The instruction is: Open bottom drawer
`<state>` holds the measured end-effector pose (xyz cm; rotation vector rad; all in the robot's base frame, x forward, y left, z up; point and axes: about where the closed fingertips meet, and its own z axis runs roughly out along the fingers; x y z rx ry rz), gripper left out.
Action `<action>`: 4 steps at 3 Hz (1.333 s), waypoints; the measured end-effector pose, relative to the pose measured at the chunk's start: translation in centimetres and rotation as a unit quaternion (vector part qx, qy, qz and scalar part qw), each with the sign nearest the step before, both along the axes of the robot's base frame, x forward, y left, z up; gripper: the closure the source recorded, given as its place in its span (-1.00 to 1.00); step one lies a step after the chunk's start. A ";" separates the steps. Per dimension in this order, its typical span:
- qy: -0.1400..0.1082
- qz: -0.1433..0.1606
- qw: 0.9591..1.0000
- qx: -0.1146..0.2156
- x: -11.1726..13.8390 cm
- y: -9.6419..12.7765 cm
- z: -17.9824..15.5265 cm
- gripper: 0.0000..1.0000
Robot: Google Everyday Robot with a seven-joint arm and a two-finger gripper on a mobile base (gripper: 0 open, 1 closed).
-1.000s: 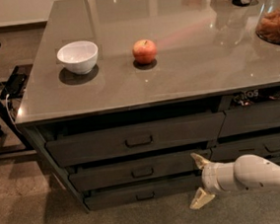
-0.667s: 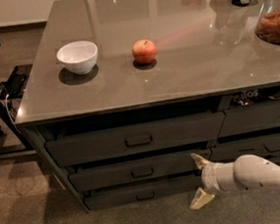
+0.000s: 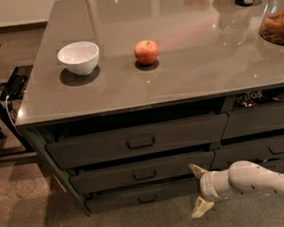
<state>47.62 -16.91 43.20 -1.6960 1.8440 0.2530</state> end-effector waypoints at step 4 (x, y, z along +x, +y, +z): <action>0.077 0.029 0.996 0.044 1.2 -2.7 -13.9 -1.00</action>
Offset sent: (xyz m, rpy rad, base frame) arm -0.0021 -0.0310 -0.1210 0.0499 0.1194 0.0927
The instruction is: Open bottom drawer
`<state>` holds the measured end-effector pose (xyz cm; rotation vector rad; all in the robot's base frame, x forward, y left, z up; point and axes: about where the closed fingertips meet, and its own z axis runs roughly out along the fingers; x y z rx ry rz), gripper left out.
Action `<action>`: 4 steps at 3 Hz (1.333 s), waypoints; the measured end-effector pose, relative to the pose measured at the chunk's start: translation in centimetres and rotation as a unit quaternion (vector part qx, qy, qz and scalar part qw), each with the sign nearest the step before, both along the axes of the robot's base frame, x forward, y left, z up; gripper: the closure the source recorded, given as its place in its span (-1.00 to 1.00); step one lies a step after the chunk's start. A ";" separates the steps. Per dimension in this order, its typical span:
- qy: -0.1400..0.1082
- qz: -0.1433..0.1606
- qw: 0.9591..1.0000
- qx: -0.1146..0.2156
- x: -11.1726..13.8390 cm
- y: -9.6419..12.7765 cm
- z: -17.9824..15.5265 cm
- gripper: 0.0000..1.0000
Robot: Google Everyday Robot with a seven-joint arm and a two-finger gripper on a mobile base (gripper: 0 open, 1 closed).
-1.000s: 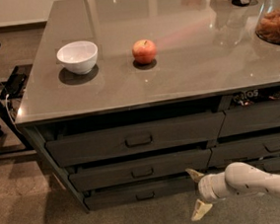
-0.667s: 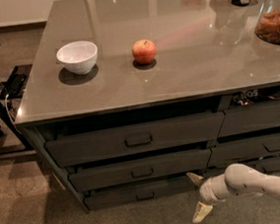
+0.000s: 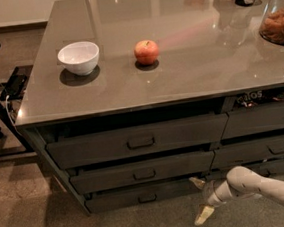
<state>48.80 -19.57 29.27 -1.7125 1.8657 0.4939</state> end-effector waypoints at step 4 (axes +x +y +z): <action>-0.025 -0.056 0.998 -0.006 4.1 1.7 -6.4 -1.00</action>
Offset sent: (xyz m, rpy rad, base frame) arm 0.0357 0.0129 -0.0587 -0.0217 -0.0033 -0.0764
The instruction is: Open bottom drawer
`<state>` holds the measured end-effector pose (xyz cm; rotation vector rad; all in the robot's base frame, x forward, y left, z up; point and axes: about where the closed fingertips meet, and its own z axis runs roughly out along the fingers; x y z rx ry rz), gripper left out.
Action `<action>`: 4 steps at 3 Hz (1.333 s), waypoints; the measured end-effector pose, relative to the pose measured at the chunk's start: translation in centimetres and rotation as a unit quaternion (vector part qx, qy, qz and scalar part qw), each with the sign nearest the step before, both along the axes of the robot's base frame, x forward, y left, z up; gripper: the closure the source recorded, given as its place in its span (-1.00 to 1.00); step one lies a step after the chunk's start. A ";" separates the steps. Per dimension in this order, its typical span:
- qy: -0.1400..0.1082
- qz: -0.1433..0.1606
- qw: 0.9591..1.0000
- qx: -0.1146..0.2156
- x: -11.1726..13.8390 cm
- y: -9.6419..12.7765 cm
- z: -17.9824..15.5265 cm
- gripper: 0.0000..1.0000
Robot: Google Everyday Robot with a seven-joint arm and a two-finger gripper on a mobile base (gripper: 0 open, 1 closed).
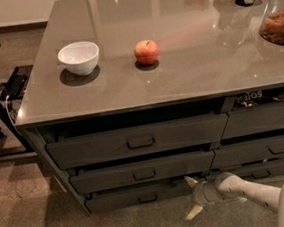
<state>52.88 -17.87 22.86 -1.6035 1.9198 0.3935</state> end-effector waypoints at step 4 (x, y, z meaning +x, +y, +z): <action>-0.064 -0.046 0.997 0.028 3.8 1.9 -3.6 -1.00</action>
Offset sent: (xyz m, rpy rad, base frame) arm 0.0470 0.0099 -0.0381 0.0754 -0.2009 -0.1453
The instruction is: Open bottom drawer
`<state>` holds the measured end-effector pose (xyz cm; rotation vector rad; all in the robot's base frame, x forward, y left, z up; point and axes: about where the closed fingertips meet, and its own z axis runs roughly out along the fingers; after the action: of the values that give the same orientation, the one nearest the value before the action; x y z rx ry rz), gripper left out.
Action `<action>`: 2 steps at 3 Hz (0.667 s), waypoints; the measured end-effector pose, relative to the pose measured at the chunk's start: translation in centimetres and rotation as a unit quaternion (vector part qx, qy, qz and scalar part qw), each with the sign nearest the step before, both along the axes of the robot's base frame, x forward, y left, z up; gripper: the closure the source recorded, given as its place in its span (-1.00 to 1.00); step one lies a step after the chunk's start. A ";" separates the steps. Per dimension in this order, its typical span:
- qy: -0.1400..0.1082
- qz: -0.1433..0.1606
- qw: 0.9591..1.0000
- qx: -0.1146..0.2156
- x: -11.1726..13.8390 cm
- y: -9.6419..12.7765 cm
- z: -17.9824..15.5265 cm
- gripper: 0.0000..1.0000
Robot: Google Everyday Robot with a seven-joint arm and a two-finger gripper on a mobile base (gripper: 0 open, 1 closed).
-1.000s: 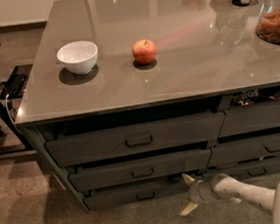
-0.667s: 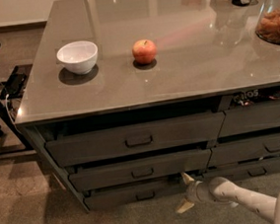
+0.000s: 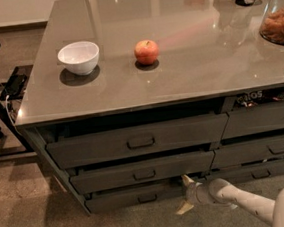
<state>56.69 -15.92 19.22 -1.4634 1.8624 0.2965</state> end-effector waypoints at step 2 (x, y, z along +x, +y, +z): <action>-0.009 0.004 1.000 0.006 2.1 1.3 -1.0 -1.00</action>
Offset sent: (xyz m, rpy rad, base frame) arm 0.0330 0.0146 -0.0121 0.0099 -0.0316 0.0071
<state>58.75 -14.60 18.21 -1.4609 1.8388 0.2962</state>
